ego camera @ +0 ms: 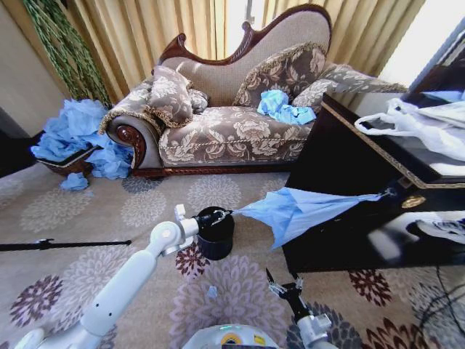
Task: Place a garbage bag over the trash bin.
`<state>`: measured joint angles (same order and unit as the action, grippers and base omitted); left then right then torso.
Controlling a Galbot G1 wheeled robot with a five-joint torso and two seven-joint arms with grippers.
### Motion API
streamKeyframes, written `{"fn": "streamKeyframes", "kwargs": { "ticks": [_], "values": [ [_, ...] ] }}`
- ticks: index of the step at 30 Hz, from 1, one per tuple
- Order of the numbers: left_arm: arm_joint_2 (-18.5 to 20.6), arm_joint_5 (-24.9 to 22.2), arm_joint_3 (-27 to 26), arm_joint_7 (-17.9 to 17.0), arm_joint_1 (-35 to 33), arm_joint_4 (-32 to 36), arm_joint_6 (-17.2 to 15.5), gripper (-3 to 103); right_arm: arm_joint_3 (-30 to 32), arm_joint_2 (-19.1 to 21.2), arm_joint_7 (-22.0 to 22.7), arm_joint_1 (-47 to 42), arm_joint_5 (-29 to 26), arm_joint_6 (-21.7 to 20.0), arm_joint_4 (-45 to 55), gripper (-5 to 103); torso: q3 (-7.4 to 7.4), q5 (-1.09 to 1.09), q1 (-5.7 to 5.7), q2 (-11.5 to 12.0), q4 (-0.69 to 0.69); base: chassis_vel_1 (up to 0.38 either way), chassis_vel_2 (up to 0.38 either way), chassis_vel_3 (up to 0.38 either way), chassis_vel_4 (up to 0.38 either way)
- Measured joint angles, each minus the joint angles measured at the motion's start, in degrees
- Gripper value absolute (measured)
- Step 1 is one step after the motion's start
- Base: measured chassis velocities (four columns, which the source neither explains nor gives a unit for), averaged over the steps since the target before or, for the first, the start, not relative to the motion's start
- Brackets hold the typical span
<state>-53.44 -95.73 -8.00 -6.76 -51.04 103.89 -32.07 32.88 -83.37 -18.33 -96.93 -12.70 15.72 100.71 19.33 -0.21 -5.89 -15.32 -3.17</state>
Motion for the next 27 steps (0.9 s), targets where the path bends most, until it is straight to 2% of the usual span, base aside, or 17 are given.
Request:
{"fn": "streamKeyframes", "kwargs": {
  "ticks": [3, 8, 12, 17, 19, 20, 22, 25, 27],
  "values": [
    [2.2, 1.4, -1.6, 2.0, -1.3, -0.6, 0.2, 0, 0.3, 0.4, -0.1, -0.1, -0.4, 0.1, -0.2, 100, 0.00, 0.01, 0.00, 0.0, 0.01, 0.000, 0.000, 0.000, 0.000],
    [3.2, 2.5, -3.4, 2.9, -1.9, -1.5, 0.4, 0, 0.3, 0.5, -0.3, -0.2, -0.6, 0.2, -0.6, 100, 0.00, 0.01, 0.00, 0.0, 0.01, 0.000, 0.000, 0.000, 0.000],
    [3.2, 2.4, -4.1, 3.1, -1.6, -1.5, 0.7, 0, 0.2, 0.6, -0.3, 0.1, -0.7, 0.2, -0.6, 100, 0.00, 0.01, 0.00, 0.0, 0.01, 0.000, 0.000, 0.000, 0.000],
    [1.5, 0.3, -3.2, 5.7, -0.7, -0.2, 1.1, -3, 0.0, 0.7, -0.3, 0.4, -0.7, 0.2, -0.6, 100, 0.00, 0.03, 0.00, 0.0, 0.01, 0.000, 0.000, 0.000, 0.000],
    [-0.2, -0.9, -2.0, 7.0, -0.4, 0.6, 1.5, 8, 0.0, 0.8, -0.3, 0.3, -0.7, 0.2, -0.6, 100, 0.00, 0.01, 0.00, 0.0, -0.01, 0.000, 0.000, 0.000, 0.000],
    [-0.2, -0.9, -2.0, 7.0, -0.4, 0.6, 1.5, 8, 0.0, 0.8, -0.3, 0.3, -0.7, 0.2, -0.6, 100, 0.00, 0.01, 0.00, 0.0, -0.01, 0.000, 0.000, 0.000, 0.000],
    [-2.0, -1.3, -0.3, 8.0, -0.1, 1.2, 1.5, 19, 0.2, 0.9, -0.3, 0.1, -0.9, 0.2, -0.6, 100, 0.00, 0.02, 0.00, 0.0, 0.00, 0.000, 0.000, 0.000, 0.000],
    [-3.5, -1.7, 1.0, 8.1, 0.5, 1.3, 1.1, 24, 0.4, 0.9, -0.3, -0.1, -1.0, 0.2, -0.6, 100, 0.00, 0.02, 0.00, 0.0, 0.01, 0.000, 0.000, 0.000, 0.000],
    [-5.0, -1.8, 2.7, 8.0, 1.3, 0.7, 0.4, 35, 0.5, 0.8, -0.3, -0.2, -1.0, 0.3, -0.6, 100, 0.00, 0.02, 0.00, 0.0, 0.01, 0.000, 0.000, 0.000, 0.000]
  ]
}}
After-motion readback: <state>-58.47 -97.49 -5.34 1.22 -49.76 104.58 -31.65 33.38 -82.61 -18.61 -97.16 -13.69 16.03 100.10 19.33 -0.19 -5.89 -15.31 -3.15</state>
